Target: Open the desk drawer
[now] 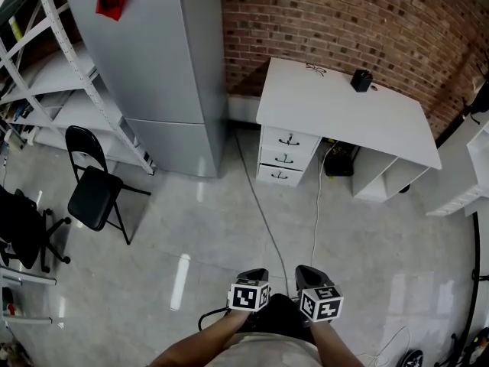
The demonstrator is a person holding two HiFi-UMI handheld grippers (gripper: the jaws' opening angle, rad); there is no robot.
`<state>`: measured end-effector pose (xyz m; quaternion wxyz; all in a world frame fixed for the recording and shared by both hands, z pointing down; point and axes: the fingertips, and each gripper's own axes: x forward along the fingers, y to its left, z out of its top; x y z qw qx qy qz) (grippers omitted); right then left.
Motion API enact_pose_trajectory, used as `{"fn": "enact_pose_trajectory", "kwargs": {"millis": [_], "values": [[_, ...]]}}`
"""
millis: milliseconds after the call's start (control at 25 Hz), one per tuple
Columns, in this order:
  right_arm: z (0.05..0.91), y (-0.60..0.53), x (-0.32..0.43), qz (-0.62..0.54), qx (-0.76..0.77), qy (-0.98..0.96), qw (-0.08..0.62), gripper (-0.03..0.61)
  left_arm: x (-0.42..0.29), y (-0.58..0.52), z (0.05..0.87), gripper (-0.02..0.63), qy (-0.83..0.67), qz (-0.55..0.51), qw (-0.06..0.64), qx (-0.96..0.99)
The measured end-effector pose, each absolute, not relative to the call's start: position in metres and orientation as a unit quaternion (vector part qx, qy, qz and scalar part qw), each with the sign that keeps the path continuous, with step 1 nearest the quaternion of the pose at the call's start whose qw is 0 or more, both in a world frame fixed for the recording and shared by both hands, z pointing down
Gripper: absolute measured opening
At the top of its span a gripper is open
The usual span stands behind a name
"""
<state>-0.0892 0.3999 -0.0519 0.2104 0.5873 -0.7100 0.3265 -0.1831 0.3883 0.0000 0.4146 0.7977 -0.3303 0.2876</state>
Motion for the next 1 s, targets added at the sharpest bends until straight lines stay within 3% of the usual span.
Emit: {"fn": "enact_pose_trajectory", "kwargs": {"millis": [720,1000], "values": [[-0.074,0.323,-0.071,0.296,0.588,-0.722,0.212,0.015,-0.174,0.318,-0.011,0.008,-0.340,0.264,0.411,0.804],[-0.053,0.271,-0.040,0.303,0.557,-0.742,0.218,0.015,-0.131,0.267,0.000,0.008,-0.349,0.263,0.415,0.798]]}}
